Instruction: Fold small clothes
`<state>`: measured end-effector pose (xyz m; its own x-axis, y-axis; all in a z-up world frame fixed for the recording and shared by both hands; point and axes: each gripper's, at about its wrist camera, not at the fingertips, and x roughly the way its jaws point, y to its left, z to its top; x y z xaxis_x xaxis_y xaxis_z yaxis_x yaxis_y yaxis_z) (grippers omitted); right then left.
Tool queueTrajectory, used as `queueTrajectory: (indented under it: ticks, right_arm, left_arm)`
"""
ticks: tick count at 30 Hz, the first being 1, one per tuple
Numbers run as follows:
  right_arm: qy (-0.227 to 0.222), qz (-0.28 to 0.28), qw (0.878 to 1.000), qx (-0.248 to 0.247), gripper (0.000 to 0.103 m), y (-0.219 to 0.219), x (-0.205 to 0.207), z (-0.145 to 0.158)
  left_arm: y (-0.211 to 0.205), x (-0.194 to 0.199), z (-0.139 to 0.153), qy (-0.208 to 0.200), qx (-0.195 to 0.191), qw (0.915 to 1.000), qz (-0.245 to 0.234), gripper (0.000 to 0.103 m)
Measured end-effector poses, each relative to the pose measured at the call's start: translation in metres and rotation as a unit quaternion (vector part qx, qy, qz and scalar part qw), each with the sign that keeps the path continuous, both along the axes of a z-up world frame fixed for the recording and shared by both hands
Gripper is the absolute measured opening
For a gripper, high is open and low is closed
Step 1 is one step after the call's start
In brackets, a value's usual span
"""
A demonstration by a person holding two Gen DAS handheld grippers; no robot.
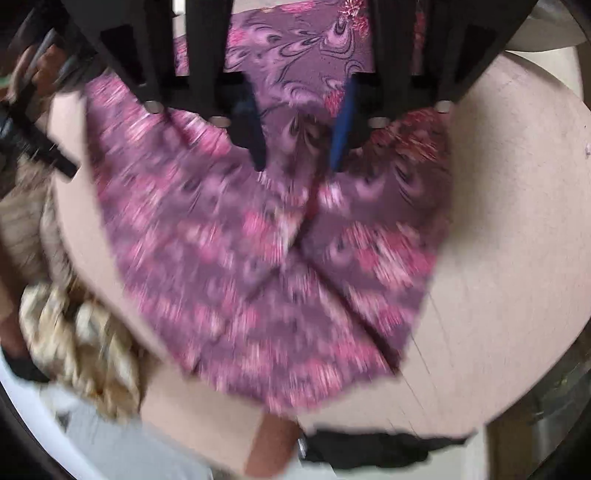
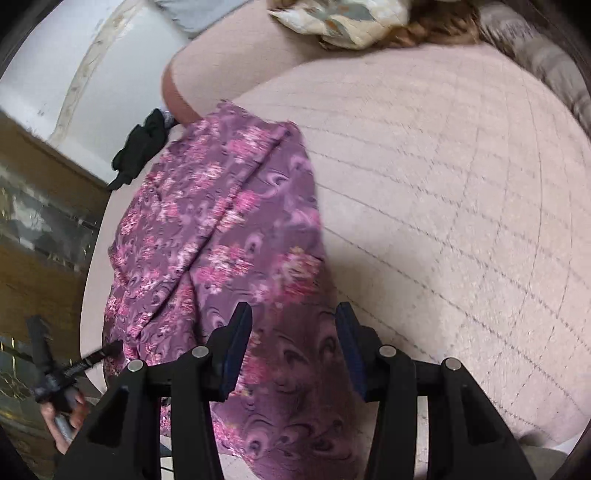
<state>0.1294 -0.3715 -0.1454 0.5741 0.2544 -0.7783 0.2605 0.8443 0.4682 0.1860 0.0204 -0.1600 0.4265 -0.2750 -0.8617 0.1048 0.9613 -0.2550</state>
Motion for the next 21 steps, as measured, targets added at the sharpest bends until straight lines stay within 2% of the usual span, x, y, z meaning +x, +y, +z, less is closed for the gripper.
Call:
queueTrajectory:
  ticks: [1,2,5,7,10,12,15,21]
  right_arm:
    - [-0.006,0.007,1.0,-0.002,0.048,0.004,0.002,0.008]
    - [-0.014,0.014,1.0,-0.007,0.054,0.006,0.005,0.016]
    - [-0.033,0.028,0.999,-0.002,0.062,0.004,0.024,0.039]
    - [-0.038,0.039,0.999,0.004,0.063,0.001,0.043,0.051]
    - [-0.041,0.062,0.997,0.006,0.063,-0.004,0.086,0.068]
    - [-0.037,0.084,0.996,0.002,0.064,-0.005,0.122,0.074]
    - [-0.029,0.1,0.995,0.0,0.064,-0.01,0.17,0.074]
    - [0.02,0.111,0.994,-0.005,0.063,-0.02,0.298,0.042]
  left_arm:
    - [0.005,0.0,0.012,-0.014,-0.005,0.9999,0.004,0.067]
    - [0.009,0.001,0.023,-0.026,-0.005,0.9996,0.01,0.071]
    - [0.016,0.022,0.053,-0.051,0.005,0.9985,0.02,0.073]
    - [0.016,0.054,0.068,-0.058,0.032,0.9976,0.022,0.076]
    - [0.019,0.109,0.078,-0.067,0.033,0.9968,0.028,0.076]
    - [0.02,0.147,0.073,-0.06,0.043,0.9967,0.034,0.076]
    - [0.017,0.209,0.054,-0.041,0.031,0.9982,0.03,0.076]
    - [-0.003,0.314,0.009,0.026,0.026,0.9992,0.012,0.076]
